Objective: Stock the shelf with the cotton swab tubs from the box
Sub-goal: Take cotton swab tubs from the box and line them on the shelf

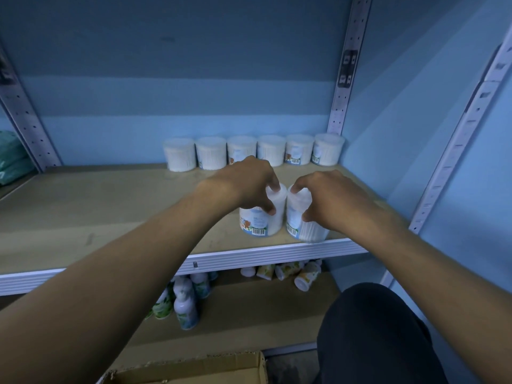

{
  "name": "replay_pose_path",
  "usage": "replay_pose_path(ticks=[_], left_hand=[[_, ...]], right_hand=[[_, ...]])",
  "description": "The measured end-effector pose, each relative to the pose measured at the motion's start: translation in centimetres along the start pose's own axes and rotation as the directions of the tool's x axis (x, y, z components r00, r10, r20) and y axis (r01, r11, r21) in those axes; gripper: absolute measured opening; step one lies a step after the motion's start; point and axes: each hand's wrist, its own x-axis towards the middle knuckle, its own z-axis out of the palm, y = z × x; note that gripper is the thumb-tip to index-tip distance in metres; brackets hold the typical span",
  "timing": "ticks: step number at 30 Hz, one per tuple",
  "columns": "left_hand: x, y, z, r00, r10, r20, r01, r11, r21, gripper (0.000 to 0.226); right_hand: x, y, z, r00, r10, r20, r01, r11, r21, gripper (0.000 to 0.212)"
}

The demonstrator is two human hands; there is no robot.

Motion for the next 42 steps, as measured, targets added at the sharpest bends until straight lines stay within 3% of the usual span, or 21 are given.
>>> replay_pose_path(ticks=[16, 28, 42], left_hand=[[9.7, 1.9, 1.7, 0.999, 0.050, -0.007, -0.051, 0.996, -0.075, 0.053], [15.5, 2.7, 2.8, 1.000, 0.007, -0.024, -0.011, 0.989, -0.149, 0.055], [21.3, 2.9, 3.7, 0.999, 0.014, -0.051, -0.024, 0.979, -0.201, 0.053]], right_hand=[[5.9, 6.8, -0.3, 0.996, 0.085, 0.010, -0.085, 0.995, 0.046, 0.062], [11.0, 10.9, 0.2, 0.991, 0.127, 0.039, -0.129, 0.989, 0.077, 0.060], [16.6, 14.7, 0.6, 0.993, 0.109, 0.034, -0.111, 0.991, 0.068, 0.056]])
